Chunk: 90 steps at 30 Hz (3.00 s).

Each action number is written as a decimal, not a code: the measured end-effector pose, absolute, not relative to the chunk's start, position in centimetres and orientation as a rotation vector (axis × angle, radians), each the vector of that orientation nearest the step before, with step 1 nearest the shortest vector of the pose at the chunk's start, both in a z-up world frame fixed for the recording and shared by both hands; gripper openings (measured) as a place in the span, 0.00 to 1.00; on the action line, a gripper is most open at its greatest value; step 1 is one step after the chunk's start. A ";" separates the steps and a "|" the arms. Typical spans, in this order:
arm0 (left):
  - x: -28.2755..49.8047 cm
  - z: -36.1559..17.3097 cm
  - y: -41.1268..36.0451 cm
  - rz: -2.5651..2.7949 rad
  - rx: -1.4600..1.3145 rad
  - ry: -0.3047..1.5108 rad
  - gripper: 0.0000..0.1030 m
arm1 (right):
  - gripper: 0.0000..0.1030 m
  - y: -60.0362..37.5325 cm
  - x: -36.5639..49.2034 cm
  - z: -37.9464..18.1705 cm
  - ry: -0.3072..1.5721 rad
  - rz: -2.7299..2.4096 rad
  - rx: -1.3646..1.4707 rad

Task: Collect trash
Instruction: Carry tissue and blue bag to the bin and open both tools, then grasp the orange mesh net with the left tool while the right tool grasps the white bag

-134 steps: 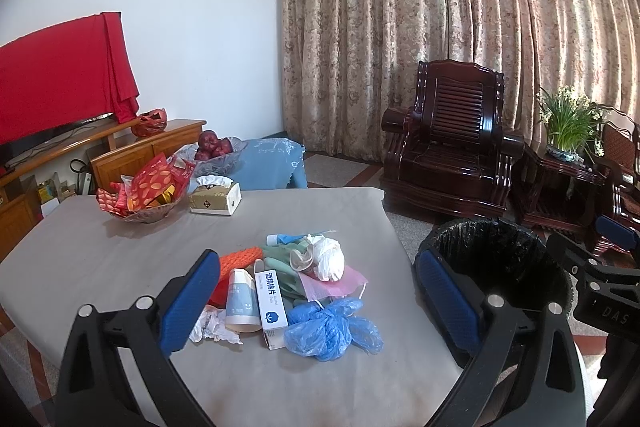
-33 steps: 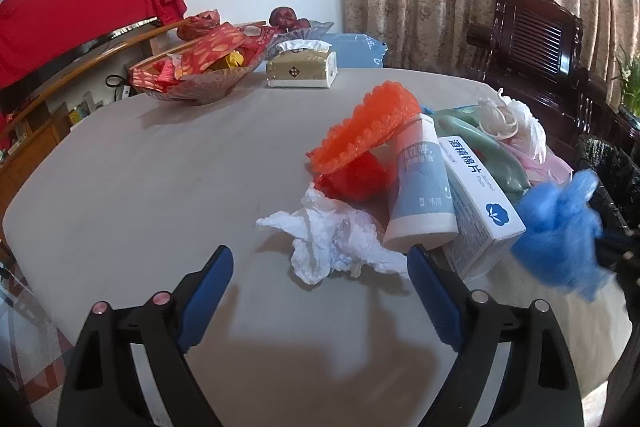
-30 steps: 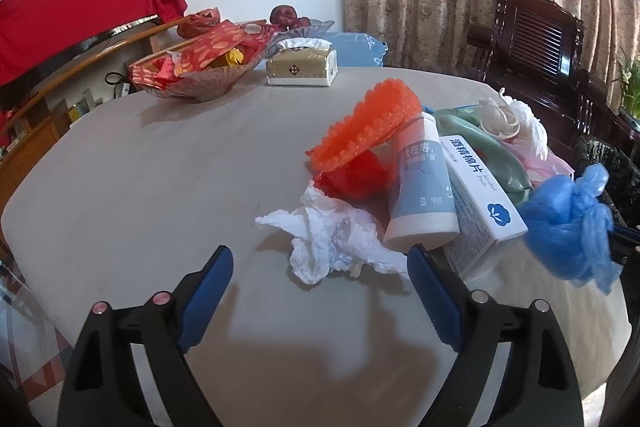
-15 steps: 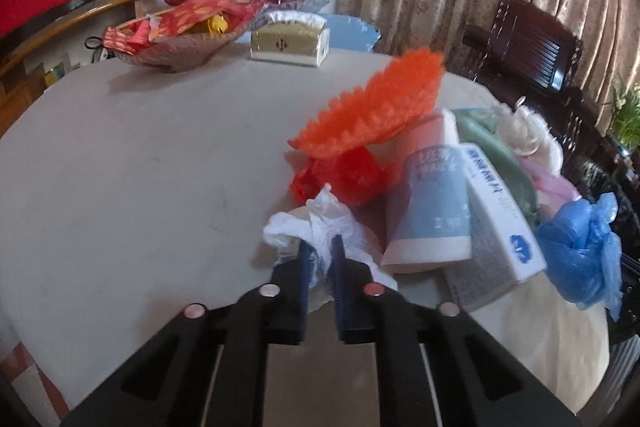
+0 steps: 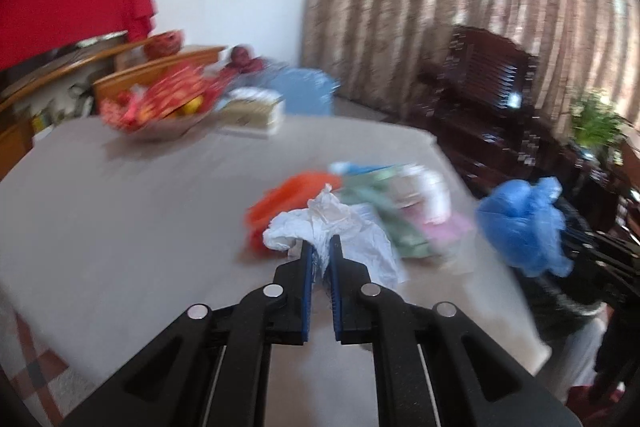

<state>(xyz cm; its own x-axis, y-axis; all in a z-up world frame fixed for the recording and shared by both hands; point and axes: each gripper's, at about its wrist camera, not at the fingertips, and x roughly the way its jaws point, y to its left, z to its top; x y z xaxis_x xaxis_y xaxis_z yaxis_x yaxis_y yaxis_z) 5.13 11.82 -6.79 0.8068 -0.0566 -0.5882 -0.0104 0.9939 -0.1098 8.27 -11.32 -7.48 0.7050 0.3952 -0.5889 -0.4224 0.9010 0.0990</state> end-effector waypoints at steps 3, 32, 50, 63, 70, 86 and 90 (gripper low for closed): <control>5.7 -5.7 8.6 -0.121 -0.084 0.611 0.08 | 0.09 -13.6 8.1 -6.4 0.617 0.405 -0.013; 16.3 -9.0 -13.7 -0.654 -0.070 0.766 0.61 | 0.75 -33.6 8.5 -11.4 0.715 -0.153 0.080; 9.8 -5.5 7.1 -0.019 0.022 0.484 0.73 | 0.92 -17.1 10.5 -8.0 0.564 0.202 0.018; 13.4 -10.3 13.3 0.041 -0.029 0.595 0.65 | 0.92 -9.1 13.6 -8.7 0.584 0.332 -0.064; 14.4 -11.3 12.6 -0.029 -0.040 0.636 0.28 | 0.82 -7.2 16.1 -9.7 0.612 0.359 -0.060; 14.0 -10.0 12.6 -0.001 -0.068 0.582 0.11 | 0.59 -3.6 21.3 -13.8 0.770 0.427 -0.049; 13.6 -9.3 12.4 -0.002 -0.079 0.563 0.11 | 0.32 -3.3 21.4 -14.0 0.794 0.494 -0.030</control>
<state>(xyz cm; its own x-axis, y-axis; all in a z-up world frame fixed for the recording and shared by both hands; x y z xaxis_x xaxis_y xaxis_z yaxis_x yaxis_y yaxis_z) 13.58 12.37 -9.34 0.8458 -0.0240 -0.5329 -0.0195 0.9969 -0.0758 21.35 -3.29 -14.00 0.5937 0.4143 -0.6898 -0.4365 0.8860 0.1564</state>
